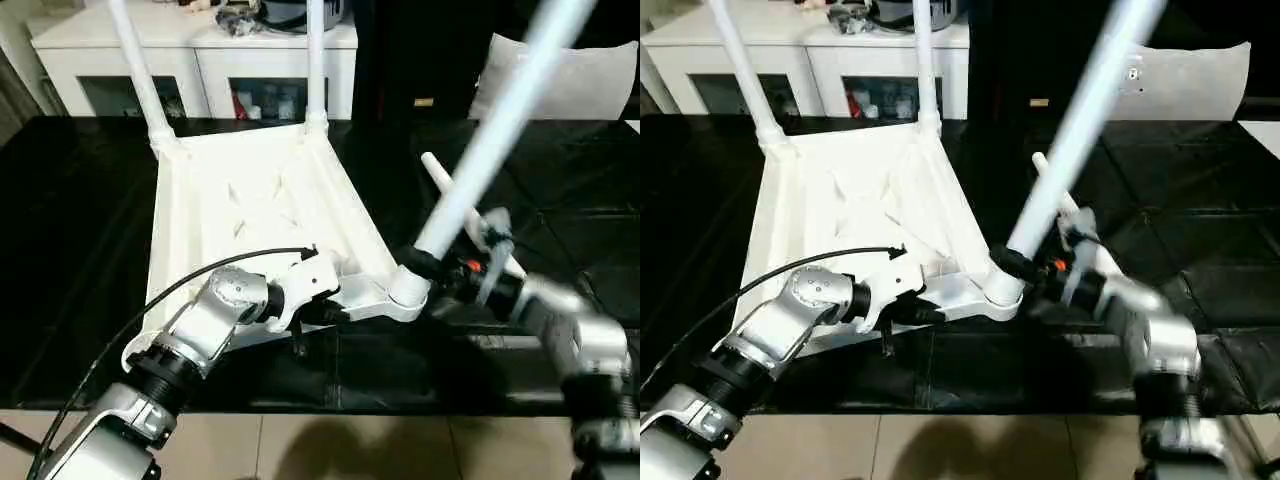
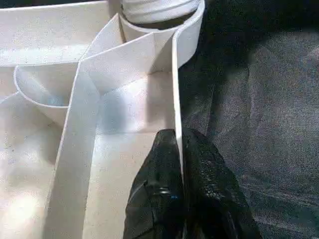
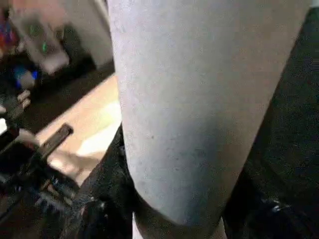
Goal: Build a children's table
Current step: Insert table leg to table base
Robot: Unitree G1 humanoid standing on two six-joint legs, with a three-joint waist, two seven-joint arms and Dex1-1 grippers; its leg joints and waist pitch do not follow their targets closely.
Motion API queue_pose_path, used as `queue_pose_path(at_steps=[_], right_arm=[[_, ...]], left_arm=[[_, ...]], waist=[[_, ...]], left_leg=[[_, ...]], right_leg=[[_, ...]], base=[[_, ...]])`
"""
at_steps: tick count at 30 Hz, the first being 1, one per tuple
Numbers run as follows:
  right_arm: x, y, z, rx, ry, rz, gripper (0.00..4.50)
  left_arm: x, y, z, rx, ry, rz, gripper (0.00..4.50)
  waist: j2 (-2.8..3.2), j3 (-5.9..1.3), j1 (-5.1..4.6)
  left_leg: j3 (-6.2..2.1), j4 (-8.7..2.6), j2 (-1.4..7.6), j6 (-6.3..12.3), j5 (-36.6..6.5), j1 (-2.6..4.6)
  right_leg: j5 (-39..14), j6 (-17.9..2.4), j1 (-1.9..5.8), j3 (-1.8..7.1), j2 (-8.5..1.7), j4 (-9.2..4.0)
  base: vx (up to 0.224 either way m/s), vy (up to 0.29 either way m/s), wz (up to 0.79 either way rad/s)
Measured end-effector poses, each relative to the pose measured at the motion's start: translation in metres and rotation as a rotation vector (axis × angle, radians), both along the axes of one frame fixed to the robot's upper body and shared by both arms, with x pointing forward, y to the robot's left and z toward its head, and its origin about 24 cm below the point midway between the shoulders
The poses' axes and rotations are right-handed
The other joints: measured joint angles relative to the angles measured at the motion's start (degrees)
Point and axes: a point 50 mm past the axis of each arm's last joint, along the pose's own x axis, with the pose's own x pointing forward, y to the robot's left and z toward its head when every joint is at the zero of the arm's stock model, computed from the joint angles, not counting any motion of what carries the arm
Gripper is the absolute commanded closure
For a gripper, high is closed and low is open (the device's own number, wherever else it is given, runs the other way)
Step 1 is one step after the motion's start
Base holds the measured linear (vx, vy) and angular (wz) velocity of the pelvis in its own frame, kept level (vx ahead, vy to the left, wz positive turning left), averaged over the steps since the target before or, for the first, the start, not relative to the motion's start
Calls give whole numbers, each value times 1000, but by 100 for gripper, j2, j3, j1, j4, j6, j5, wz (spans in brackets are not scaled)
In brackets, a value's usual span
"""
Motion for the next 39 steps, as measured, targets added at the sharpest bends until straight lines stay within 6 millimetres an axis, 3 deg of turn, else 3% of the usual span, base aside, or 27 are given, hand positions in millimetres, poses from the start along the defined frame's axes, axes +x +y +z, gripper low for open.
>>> queue_pose_path(at_steps=[5, 9, 16, 20, 29, 35, 39], right_arm=[[-7, 3, -3, -43, -65, -29, 262], [-5, 9, 1, -156, -118, 15, 262], [-1, 13, 10, -306, -151, 143, 262], [3, 19, 12, -380, -163, 207, 262], [7, 28, 15, -393, -169, 250, 262], [6, 33, 14, -380, -172, 231, 262], [7, 43, 12, -348, -158, 167, 262]], left_arm=[[1, 0, -2, 2, 10, 1, 450], [1, 1, -4, 7, 14, -1, 450], [1, 2, -4, 16, 5, -21, 450], [5, 3, -3, 28, 2, -42, 450], [22, 15, 4, 82, -16, -71, 450], [23, 19, 5, 90, -15, -81, 450], [17, 26, 3, 65, -5, -45, 450]], waist=[[89, -8, -20], [138, -12, -121], [117, -16, -192], [60, -20, -189], [3, 6, -222], [0, 7, -247], [-1, 5, -343]], left_leg=[[-1, -10, -2, -14, -9, 47], [-23, -33, -1, -14, -9, 83], [-40, -32, -13, -13, -10, 71], [-51, -34, -8, -13, -9, 69], [-50, -35, -9, -13, -10, 59], [-47, -54, -9, -14, -10, 60], [-46, -59, -7, -16, -11, 67]], right_leg=[[-2, 5, 48, -4, 1, -20], [-1, 9, 114, -30, 9, -91], [1, 13, 121, -29, 7, -102], [1, 14, 121, -37, 13, -101], [0, 16, 116, -35, 10, -104], [0, 16, 107, -32, 11, -103], [0, 15, 107, -32, 12, -103]], base=[[0, 0, 0], [0, 0, 0], [0, 0, 0], [0, 0, 0], [0, 0, 0], [0, 0, 0], [0, 0, 0]])
